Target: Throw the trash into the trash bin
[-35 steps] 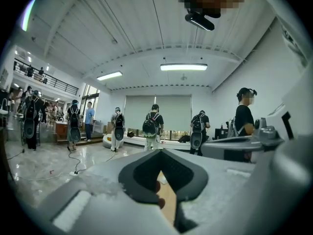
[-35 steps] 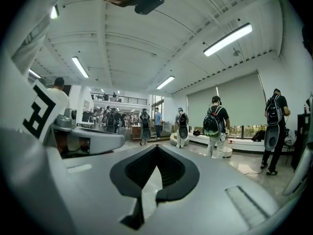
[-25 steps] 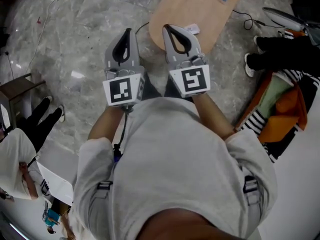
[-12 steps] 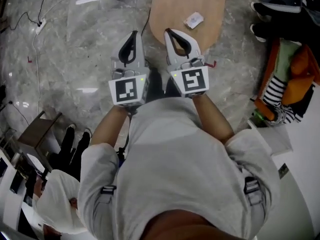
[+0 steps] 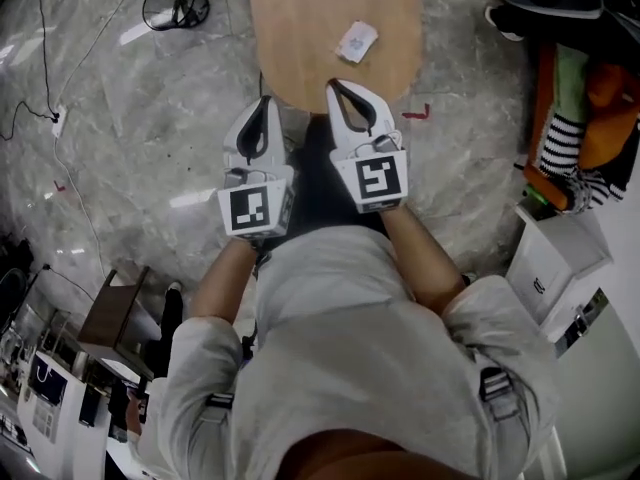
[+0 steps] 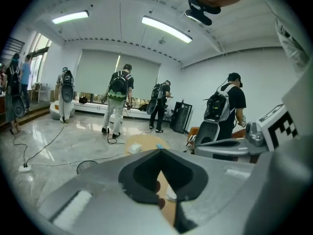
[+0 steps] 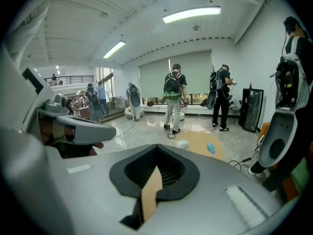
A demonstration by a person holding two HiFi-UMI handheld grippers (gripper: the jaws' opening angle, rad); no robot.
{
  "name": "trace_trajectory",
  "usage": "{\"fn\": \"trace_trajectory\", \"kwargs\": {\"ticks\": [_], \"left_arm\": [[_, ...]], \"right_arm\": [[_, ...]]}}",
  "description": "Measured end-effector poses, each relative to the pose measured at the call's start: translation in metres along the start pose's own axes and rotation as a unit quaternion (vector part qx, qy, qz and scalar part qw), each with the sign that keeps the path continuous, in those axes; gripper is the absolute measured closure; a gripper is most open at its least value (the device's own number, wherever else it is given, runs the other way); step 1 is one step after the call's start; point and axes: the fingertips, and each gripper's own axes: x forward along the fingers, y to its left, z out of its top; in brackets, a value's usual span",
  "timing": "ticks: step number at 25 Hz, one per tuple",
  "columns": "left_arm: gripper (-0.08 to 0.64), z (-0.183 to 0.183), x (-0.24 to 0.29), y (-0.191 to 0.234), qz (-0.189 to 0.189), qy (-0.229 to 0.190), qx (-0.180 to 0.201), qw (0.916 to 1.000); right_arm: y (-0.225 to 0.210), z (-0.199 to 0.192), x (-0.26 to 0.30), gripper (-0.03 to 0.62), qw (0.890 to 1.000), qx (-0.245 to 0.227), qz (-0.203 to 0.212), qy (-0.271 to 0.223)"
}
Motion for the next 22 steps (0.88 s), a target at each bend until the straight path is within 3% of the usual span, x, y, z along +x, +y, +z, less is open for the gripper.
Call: {"fn": "trace_trajectory", "kwargs": {"ticks": [4, 8, 13, 17, 22], "left_arm": [[0.541, -0.025, 0.051, -0.004, -0.022, 0.025, 0.003, 0.9995], [0.541, -0.051, 0.087, -0.005, -0.057, 0.046, 0.015, 0.9972], [0.541, -0.096, 0.130, -0.008, -0.111, 0.078, 0.006, 0.9908], [0.541, -0.135, 0.162, -0.023, -0.148, 0.100, 0.016, 0.9838], [0.541, -0.166, 0.188, -0.028, -0.156, 0.111, 0.021, 0.9813]], "right_arm": [[-0.028, -0.028, 0.034, 0.584, 1.000, 0.003, -0.023, 0.016], [-0.051, -0.079, 0.052, 0.584, 0.996, 0.012, -0.053, 0.068], [-0.068, -0.119, 0.069, 0.584, 0.992, 0.046, -0.095, 0.074], [-0.085, -0.153, 0.081, 0.584, 0.986, 0.026, -0.137, 0.092], [-0.118, -0.218, 0.098, 0.583, 0.979, 0.041, -0.159, 0.124]]}}
